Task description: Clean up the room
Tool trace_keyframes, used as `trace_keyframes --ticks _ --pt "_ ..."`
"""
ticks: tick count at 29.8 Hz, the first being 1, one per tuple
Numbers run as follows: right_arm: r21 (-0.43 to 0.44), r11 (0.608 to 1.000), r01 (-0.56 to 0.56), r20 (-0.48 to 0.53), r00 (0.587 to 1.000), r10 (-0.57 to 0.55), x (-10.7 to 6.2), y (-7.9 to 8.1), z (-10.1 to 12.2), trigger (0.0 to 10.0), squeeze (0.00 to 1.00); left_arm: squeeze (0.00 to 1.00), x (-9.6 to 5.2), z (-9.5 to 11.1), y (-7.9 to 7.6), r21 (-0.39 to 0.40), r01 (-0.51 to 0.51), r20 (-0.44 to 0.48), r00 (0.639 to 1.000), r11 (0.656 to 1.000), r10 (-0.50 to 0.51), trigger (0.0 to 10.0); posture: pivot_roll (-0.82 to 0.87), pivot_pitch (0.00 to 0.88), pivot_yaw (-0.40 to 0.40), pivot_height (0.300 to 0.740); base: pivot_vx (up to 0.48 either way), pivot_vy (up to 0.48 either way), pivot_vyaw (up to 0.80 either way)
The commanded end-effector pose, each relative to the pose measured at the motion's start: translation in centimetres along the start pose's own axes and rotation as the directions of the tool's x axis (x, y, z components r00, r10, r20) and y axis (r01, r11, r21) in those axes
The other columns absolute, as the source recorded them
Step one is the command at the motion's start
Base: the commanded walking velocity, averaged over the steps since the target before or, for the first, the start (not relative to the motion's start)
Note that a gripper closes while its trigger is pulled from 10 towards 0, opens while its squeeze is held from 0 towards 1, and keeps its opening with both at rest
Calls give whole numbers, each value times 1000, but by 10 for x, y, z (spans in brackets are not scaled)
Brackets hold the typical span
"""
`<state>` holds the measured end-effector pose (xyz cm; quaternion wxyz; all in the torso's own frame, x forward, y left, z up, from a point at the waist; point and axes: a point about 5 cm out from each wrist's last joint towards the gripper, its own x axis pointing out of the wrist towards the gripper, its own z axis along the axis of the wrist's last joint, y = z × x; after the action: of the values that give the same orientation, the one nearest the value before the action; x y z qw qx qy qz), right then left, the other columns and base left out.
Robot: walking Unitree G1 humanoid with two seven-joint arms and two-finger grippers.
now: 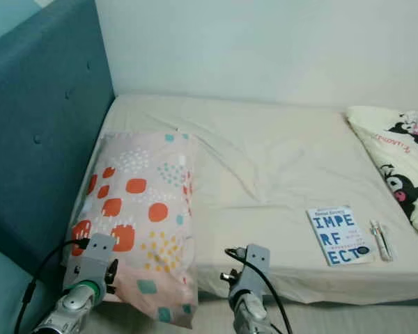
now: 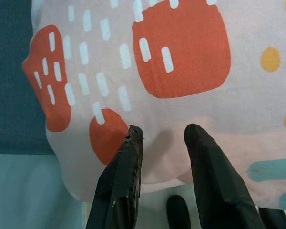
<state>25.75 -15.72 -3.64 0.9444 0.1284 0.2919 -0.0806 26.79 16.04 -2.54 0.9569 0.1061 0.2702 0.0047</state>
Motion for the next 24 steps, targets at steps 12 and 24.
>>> trace_keyframes --ticks 12,24 --pt "36 999 24 -9 1000 -24 -1 -5 -4 10000 0 0 -4 -9 -3 5 10 -19 1000 1000 -9 10000 68 0 19 740 0 0 0" --pt "53 998 31 35 999 -33 -1 -11 2 10000 0 0 -5 -14 16 -5 -29 -20 999 1000 29 10000 54 39 30 740 0 0 0"
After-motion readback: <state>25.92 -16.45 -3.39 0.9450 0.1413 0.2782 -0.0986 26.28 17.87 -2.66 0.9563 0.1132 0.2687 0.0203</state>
